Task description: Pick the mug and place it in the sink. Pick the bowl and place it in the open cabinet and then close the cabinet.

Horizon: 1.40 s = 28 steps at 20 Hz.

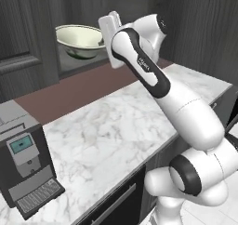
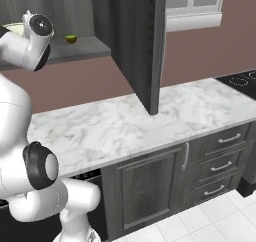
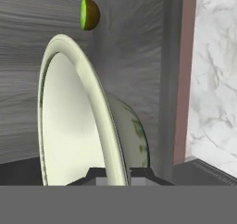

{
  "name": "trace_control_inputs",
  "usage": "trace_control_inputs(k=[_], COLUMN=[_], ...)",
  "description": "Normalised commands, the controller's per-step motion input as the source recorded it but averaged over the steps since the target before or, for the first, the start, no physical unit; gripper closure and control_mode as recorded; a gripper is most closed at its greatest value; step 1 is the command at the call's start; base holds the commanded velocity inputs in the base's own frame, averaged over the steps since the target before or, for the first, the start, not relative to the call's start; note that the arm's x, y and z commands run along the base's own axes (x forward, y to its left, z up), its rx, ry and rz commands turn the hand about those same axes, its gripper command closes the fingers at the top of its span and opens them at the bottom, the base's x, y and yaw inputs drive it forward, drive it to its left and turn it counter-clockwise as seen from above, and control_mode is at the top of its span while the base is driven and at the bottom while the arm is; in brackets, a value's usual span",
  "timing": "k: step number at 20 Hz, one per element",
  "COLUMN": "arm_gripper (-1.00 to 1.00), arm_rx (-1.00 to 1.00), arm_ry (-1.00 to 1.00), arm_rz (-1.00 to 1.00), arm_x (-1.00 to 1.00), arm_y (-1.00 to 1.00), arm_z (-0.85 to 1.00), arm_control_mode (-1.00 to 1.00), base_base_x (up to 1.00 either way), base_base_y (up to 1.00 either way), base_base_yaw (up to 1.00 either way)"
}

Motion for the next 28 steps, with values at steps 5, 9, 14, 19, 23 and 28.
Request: trace_control_inputs(k=[5,9,14,19,23,28], arm_gripper=[1.00,1.00,1.00,1.00,1.00,1.00], arm_rx=[0.00,0.00,0.00,0.00,0.00,0.00], arm_ry=[0.05,0.05,0.05,0.00,0.00,0.00], arm_rz=[0.01,0.03,0.04,0.01,0.00,0.00], arm_x=[0.36,0.39,0.39,0.44,0.46,0.31], arm_y=[0.17,0.01,0.00,0.21,0.26,0.30], arm_z=[-0.12,-0.07,-0.02,0.00,0.00,0.00], arm_control_mode=[-1.00,-1.00,-1.00,-1.00,-1.00,-1.00], base_base_x=[0.00,0.00,0.00,0.00,0.00,0.00], base_base_y=[0.00,0.00,0.00,0.00,0.00,0.00], base_base_yaw=[0.00,0.00,0.00,0.00,0.00,0.00])
